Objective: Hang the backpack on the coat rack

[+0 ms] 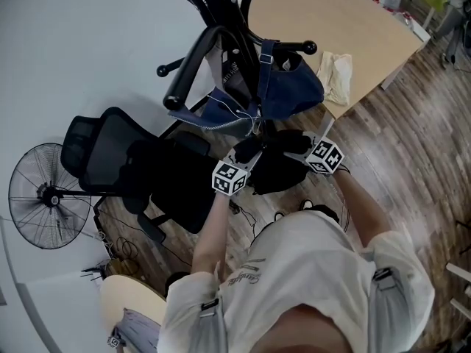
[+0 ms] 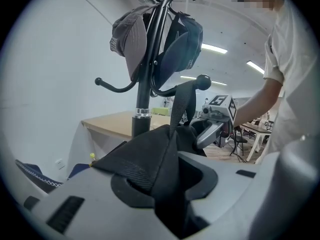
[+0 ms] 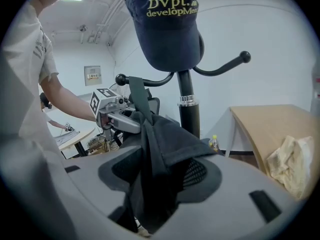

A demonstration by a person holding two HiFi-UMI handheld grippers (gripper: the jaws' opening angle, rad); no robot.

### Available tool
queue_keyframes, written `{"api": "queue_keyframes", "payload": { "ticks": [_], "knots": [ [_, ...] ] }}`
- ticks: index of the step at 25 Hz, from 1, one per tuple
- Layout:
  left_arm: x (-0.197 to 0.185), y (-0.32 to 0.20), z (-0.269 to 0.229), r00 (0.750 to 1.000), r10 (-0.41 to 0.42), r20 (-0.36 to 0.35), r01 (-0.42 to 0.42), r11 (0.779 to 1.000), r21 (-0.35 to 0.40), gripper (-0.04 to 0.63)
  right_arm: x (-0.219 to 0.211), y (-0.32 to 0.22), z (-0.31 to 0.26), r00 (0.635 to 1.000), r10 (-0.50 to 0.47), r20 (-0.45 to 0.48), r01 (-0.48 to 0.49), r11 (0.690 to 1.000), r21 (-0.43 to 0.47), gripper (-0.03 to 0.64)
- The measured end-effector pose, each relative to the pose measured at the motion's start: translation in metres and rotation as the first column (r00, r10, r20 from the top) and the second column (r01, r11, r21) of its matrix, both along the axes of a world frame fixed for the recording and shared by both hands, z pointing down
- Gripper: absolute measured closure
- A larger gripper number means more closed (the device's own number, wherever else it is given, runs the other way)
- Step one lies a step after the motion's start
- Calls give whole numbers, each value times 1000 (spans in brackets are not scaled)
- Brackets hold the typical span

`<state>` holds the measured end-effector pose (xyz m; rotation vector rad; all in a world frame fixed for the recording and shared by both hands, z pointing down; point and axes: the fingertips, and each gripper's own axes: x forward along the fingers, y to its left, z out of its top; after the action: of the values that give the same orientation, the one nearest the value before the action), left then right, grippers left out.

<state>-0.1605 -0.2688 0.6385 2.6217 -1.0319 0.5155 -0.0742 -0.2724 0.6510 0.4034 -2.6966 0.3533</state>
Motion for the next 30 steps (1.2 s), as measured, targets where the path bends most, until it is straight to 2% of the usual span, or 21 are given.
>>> {"api": "queue_keyframes", "payload": {
  "ticks": [5, 9, 20, 30],
  "knots": [
    [-3, -2, 7, 999, -14, -42, 14, 1000, -5, 453, -2, -2, -1, 1000, 0, -8, 0, 998, 66, 394],
    [-6, -2, 23, 999, -27, -22, 27, 1000, -9, 410, -3, -3, 0, 1000, -3, -16, 4, 996, 85, 394],
    [-5, -1, 25, 1000, -3, 23, 4, 999, -35, 410, -2, -2, -1, 1000, -6, -6, 6, 997, 81, 402],
    [-6, 0, 25, 1000, -3, 21, 4, 999, -36, 410, -3, -2, -1, 1000, -2, 5, 1, 997, 77, 419]
  ]
}}
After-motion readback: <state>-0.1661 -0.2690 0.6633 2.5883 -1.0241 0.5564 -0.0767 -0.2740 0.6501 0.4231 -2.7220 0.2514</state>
